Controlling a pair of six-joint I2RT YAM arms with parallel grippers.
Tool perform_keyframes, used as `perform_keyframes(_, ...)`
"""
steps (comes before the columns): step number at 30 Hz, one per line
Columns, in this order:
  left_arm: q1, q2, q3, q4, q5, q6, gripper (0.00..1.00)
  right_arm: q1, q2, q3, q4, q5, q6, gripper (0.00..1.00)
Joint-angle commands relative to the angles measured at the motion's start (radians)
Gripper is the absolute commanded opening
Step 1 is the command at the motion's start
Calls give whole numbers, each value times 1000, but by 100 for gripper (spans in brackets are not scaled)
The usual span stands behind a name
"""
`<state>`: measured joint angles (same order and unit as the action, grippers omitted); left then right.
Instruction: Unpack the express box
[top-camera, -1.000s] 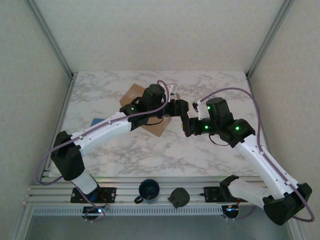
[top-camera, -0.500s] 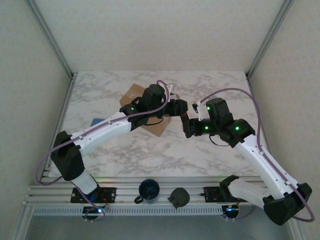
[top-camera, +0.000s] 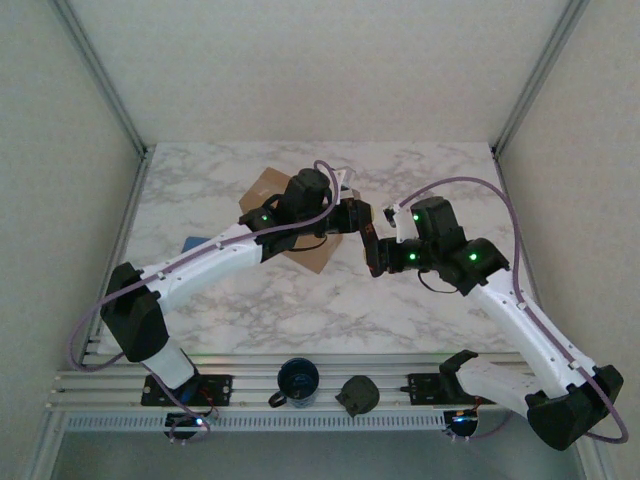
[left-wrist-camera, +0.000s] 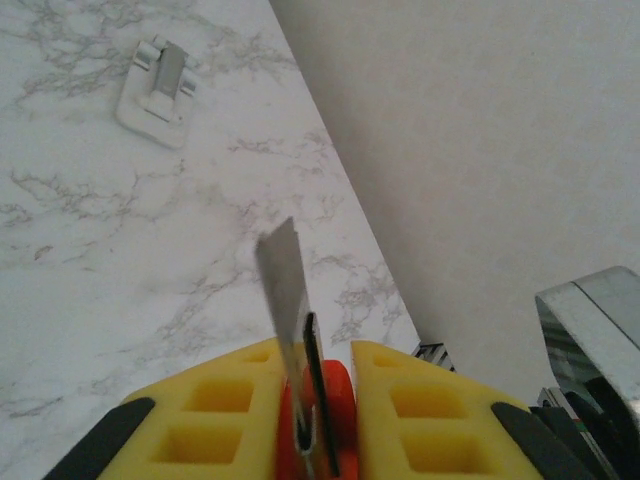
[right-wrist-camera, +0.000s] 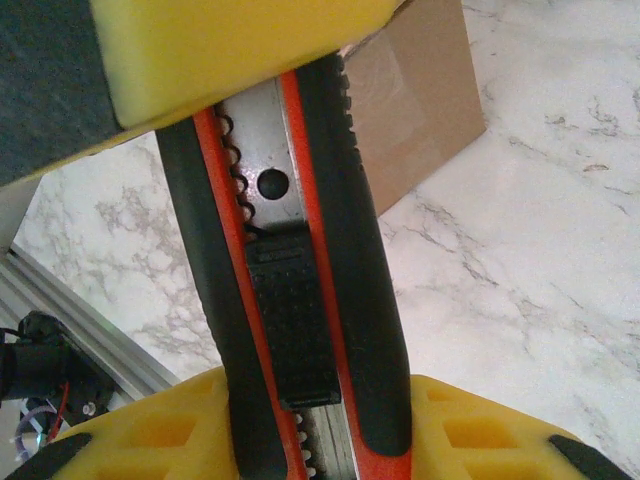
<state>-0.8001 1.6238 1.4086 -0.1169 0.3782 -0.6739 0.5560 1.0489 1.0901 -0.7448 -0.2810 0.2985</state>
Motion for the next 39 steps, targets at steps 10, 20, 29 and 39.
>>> perform_keyframes(10,1,-50,-5,-18,-19,37,0,-7,-27,5,14,15,-28,50)
perform_keyframes(20,13,-89,9,51,14,74,0,-99,-91,-10,58,-143,-77,99)
perform_keyframes(29,32,-137,123,100,134,170,0,-260,-110,60,234,-567,-44,99)
perform_keyframes(39,38,-180,171,221,202,201,0,-266,-51,181,471,-632,70,99)
